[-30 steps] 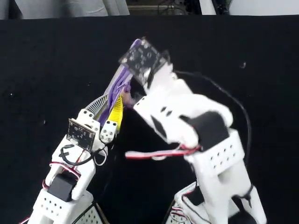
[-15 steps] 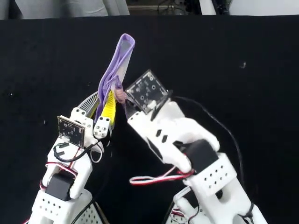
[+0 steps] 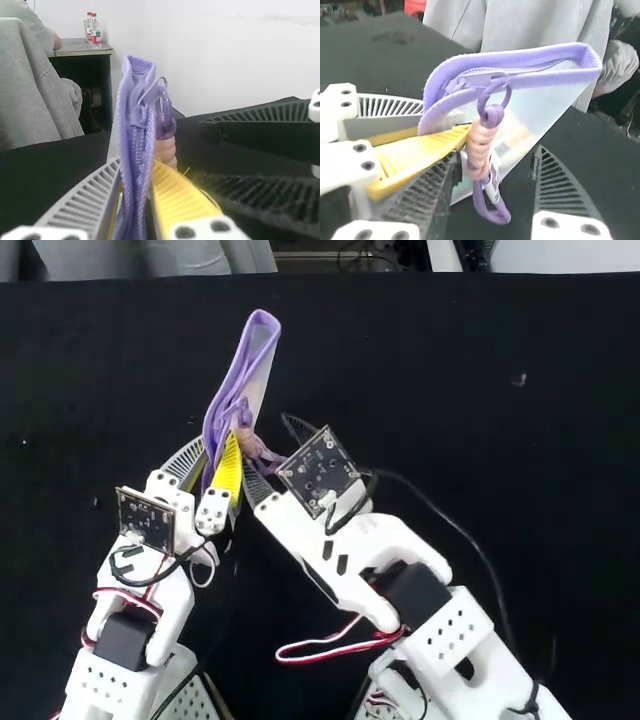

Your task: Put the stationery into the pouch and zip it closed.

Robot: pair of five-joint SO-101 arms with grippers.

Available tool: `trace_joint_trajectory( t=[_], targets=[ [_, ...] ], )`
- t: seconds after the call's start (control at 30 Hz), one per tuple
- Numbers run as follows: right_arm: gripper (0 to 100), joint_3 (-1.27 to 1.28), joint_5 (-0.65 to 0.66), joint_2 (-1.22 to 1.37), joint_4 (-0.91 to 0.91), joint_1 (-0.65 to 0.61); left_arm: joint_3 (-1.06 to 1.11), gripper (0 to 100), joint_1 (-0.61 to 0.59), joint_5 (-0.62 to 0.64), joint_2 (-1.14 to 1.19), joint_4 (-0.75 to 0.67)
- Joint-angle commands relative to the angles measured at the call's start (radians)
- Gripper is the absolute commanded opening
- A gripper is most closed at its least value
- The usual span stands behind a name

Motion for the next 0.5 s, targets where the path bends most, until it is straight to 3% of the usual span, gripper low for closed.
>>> trace_joint_trajectory(
  t=[0.0, 0.23, 0.47],
  targets=[
    [22.9, -0.001, -0.005, -0.021, -0.075, -0.018, -0.081, 3, -0.001, 0.008, 0.0, 0.002],
    [22.9, -0.004, -0.011, -0.021, -0.077, 0.005, -0.096, 3, 0.004, 0.0, 0.0, 0.035],
    [22.9, -0.015, -0.014, -0.03, 0.014, 0.003, -0.09, 3, 0.096, -0.169, 0.0, -0.003]
  ],
)
